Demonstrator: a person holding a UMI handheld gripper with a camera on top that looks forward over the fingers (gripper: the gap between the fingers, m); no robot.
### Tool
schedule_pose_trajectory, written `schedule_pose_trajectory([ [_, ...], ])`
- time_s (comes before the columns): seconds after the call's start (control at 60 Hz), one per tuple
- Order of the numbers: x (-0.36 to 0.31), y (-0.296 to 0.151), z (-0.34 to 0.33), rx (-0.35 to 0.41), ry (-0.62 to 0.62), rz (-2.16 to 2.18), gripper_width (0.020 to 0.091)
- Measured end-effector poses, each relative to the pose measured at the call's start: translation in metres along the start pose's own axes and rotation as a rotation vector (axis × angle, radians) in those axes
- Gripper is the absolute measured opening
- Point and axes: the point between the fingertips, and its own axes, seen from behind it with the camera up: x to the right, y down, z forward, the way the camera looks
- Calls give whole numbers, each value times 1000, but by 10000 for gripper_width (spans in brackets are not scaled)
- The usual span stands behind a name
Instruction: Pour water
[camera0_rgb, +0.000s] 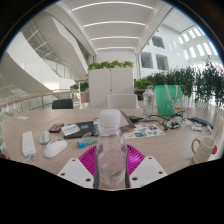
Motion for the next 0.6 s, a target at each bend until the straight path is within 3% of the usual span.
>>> schedule_pose_trajectory([
  [0.017,0,0,0,0,-1,2,326],
  [0.183,1,-4,-2,-55,-43,79,326],
  [0.317,49,-73,-23,4,-57,337,326],
  [0.4,103,-101,-35,34,-72,648,326],
  [0.483,147,-109,-53,14,-117,1063,325],
  [0.5,153,-107,-54,7,-134,1146,288],
  [0.517,158,-107,-56,0,-154,1229,325],
  [0.6,171,-108,-56,-18,-192,1619,324],
])
